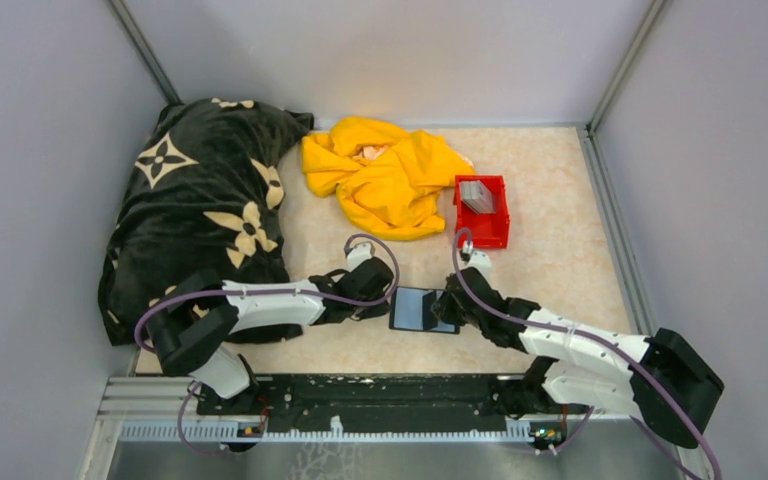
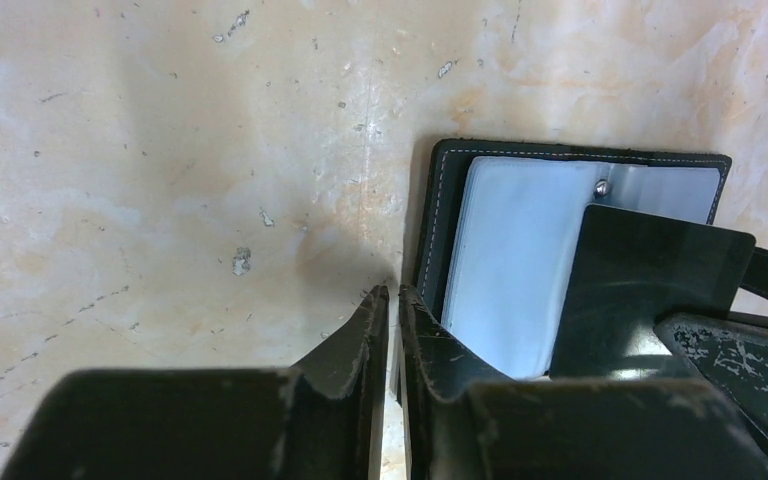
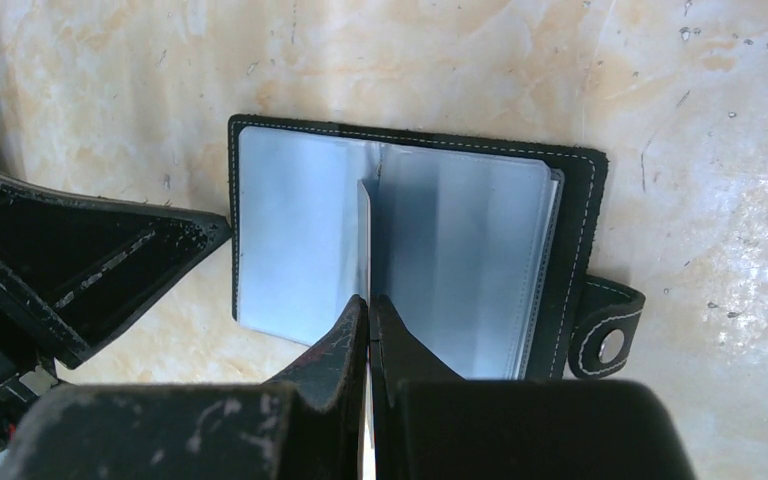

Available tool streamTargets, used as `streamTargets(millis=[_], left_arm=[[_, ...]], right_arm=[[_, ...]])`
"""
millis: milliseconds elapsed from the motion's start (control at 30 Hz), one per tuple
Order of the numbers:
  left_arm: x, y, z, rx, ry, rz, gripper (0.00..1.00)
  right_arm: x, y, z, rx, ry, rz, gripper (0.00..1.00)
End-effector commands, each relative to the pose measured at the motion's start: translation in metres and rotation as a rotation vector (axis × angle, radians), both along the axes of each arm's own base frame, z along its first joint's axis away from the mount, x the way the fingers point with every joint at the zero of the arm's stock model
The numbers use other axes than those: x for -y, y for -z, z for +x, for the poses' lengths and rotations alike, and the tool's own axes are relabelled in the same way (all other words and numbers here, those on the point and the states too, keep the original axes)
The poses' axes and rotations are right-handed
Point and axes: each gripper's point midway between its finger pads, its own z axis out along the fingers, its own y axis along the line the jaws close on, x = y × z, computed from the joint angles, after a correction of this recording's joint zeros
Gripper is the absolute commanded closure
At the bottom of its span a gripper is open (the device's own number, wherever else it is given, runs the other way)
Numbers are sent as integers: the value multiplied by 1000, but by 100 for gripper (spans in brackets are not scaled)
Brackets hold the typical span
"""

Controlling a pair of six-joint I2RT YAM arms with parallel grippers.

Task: Put the credit cards into the card holder
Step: Insert the credit card into the card holder.

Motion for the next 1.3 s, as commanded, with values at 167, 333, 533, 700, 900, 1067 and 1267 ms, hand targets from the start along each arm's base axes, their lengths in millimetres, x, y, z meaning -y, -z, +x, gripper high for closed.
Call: streamTargets(millis=[167, 333, 533, 700, 900, 1067, 1267], left_arm=[[-56, 55, -47, -169, 37, 235, 84], [-56, 56, -48, -171, 39, 238, 84], [-56, 57, -49, -172, 41, 235, 84], [-55, 57, -50, -173, 44, 234, 84], [-56, 58, -50, -175, 45, 237, 84], [-56, 60, -52, -180, 47, 240, 84], [-55, 62, -54, -186, 55, 244, 84]], right_arm=[[2, 4, 4, -23, 74, 112, 100], [2, 10, 3, -43, 80, 137, 100], [2, 15, 2, -57, 85, 145, 100], [3, 22, -1, -71, 91, 147, 100], [8, 29, -3, -81, 106, 131, 100], [14, 36, -5, -91, 118, 100, 100], [23, 52, -8, -114, 144, 55, 100]])
